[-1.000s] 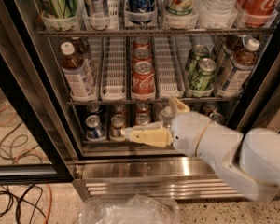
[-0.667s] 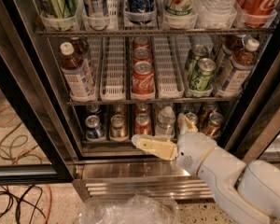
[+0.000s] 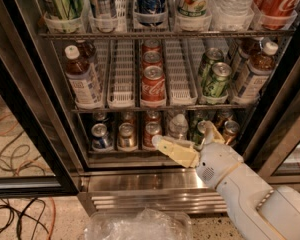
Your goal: Pick pepsi can from bottom shelf of fridge
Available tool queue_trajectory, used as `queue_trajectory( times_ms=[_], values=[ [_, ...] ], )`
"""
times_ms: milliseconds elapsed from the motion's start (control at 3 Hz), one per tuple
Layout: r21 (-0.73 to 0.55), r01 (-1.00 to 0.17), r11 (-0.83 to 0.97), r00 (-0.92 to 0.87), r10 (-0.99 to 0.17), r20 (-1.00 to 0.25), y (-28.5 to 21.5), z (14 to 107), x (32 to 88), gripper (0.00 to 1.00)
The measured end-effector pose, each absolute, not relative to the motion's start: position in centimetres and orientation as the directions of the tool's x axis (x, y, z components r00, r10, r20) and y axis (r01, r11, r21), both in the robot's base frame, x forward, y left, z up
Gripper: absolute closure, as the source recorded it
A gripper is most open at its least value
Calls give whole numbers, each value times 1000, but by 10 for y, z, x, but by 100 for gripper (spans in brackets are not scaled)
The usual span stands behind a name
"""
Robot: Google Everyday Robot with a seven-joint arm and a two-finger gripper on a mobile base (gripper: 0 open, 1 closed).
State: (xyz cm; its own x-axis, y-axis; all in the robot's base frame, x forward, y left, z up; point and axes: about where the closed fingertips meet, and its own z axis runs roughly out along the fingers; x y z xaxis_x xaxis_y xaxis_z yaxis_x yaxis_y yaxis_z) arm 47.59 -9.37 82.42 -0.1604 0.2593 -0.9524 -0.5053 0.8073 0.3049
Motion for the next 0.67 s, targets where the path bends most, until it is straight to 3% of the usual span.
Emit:
queue_trajectory(
  times_ms=[333, 667],
  values=[
    [290, -506, 812, -181, 229, -956, -89, 822, 478, 0],
    [124, -521, 845, -130, 65, -989, -69, 823, 473, 0]
  ],
)
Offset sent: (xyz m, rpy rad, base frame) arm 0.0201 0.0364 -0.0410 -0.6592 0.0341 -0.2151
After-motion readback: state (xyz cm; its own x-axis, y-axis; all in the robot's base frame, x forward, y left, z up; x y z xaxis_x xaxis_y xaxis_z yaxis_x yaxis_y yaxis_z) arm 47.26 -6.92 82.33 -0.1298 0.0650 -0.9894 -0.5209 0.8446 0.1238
